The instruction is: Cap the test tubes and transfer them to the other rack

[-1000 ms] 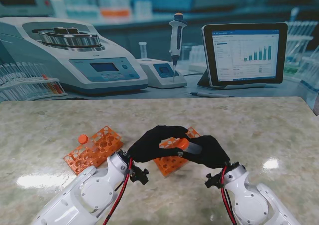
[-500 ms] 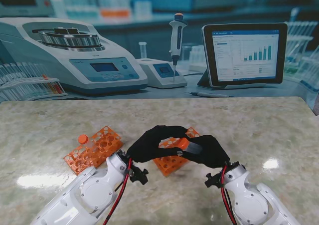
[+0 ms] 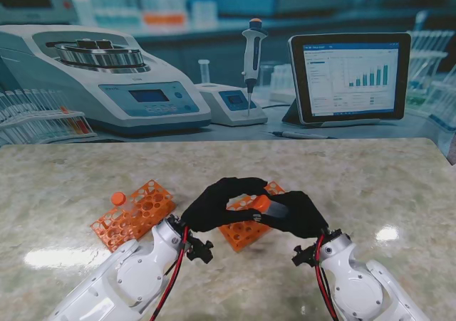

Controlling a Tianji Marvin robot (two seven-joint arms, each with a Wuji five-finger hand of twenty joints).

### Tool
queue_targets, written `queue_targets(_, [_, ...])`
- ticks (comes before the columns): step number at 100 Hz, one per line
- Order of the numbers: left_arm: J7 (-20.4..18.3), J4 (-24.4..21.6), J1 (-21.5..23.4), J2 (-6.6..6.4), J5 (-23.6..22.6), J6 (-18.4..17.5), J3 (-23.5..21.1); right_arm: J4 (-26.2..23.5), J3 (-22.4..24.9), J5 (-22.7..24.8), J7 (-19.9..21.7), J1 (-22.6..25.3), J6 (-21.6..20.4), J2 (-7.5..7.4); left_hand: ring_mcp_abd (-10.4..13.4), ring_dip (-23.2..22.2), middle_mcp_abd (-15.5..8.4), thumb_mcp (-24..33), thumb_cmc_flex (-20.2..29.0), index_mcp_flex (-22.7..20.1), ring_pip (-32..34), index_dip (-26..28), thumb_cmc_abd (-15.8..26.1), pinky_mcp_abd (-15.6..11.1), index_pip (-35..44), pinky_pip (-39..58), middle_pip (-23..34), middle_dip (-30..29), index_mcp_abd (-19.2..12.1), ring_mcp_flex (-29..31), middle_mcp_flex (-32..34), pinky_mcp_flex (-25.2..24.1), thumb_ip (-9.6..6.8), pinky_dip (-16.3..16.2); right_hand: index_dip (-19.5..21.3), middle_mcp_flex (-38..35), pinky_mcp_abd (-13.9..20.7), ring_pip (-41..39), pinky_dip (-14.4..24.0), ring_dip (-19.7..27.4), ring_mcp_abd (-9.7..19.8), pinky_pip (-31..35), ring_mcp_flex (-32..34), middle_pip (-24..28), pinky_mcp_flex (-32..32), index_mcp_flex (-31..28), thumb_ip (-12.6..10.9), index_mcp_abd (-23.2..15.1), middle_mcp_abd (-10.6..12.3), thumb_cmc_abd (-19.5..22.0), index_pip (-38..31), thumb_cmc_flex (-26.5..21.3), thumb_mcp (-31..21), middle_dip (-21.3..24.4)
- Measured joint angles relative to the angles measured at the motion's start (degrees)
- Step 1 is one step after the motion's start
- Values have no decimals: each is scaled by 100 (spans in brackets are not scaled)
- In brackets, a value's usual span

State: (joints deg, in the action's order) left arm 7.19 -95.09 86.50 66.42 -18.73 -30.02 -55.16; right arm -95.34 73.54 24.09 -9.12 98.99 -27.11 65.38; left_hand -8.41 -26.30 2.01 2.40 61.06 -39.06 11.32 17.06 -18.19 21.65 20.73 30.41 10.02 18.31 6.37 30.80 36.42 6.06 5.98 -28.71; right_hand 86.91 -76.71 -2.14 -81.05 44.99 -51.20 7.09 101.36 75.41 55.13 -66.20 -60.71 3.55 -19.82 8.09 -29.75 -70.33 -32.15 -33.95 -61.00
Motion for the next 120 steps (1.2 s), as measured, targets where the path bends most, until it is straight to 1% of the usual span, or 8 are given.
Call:
queue_targets(46, [-37, 8, -14, 2, 23, 11, 12, 20, 3, 4, -45, 1, -13, 8, 0, -2, -4, 0, 45, 0, 8, 0, -8, 0, 0, 0, 21, 0, 0, 1, 2, 0, 0, 0, 0, 1, 0, 0, 0, -7, 0, 0, 0, 0, 0, 0, 0, -3, 0, -5, 0, 0, 59, 0])
queue_targets(59, [-78, 7, -15, -2, 8, -1, 1, 30, 8, 14, -53, 5, -15, 9, 1, -2, -5, 296, 46, 13, 8, 1, -172, 0, 0, 0, 21, 0, 0, 1, 2, 0, 0, 0, 0, 1, 0, -1, 0, -65, 0, 0, 0, 0, 0, 0, 0, -3, 0, -26, 0, -1, 60, 0])
queue_targets(80, [-223, -32, 11, -38, -4, -19, -57, 31, 14, 18, -58, 12, -24, 13, 1, -3, -6, 720, 49, 187, 8, -19, -193, 0, -120, 0, 22, 0, -2, 1, 2, -12, -7, 0, 0, 1, 0, -3, 0, -66, 0, 0, 0, 0, 0, 0, 0, -3, 0, -69, 8, -2, 67, 0])
queue_targets(91, [-275, -46, 13, -59, -1, -5, -72, 30, 15, 18, -58, 12, -27, 13, 1, -3, -6, 930, 55, 284, 8, -101, -193, 0, -186, 0, -1, 0, -155, 1, 2, -24, -18, 0, 0, 1, 0, -4, 0, -67, 0, 0, 0, 0, 0, 0, 0, -8, 0, -69, 8, -2, 71, 0])
queue_targets(96, [-295, -46, 12, -67, 0, -2, -81, 29, 15, 17, -57, 12, -28, 13, 1, -3, -5, 1016, 60, 293, 8, -151, -209, 0, -249, 0, -15, 0, -231, 1, -12, -38, -143, 0, 0, 1, 0, -4, 0, -67, 0, 0, 0, 0, 0, 0, 0, -12, 0, -70, 8, -2, 71, 0])
queue_targets(99, [-308, -46, 11, -72, 2, -2, -86, 29, 16, 16, -56, 12, -29, 13, 1, -3, -6, 1115, 66, 330, 8, -162, -211, 0, -260, 0, -63, 0, -288, -1, -87, -70, -146, 0, 0, 1, 0, -4, 0, -67, 0, 0, 0, 0, 0, 0, 0, -26, 0, -70, 8, -2, 73, 0])
queue_targets(101, [-323, -46, 10, -75, 5, -2, -89, 28, 16, 15, -55, 12, -30, 13, 1, -3, -6, 1181, 76, 350, 8, -163, -211, 0, -260, 0, -70, 0, -312, -1, -70, -75, -251, 0, 0, 1, 0, -4, 0, -67, 0, 0, 0, 0, 0, 0, 0, -36, 0, -70, 8, -2, 73, 0])
queue_targets(120, [-434, -60, 11, -109, 23, 13, -136, 27, 20, 7, -48, 10, -31, 13, 2, -3, -6, 1349, 79, 418, -7, -262, -211, 0, -324, 0, -123, 0, -463, -95, -231, -114, -264, 1, 0, 1, 0, -4, 0, -67, 0, 0, 0, 0, 0, 0, 0, -73, 0, -73, 8, 0, 82, 0])
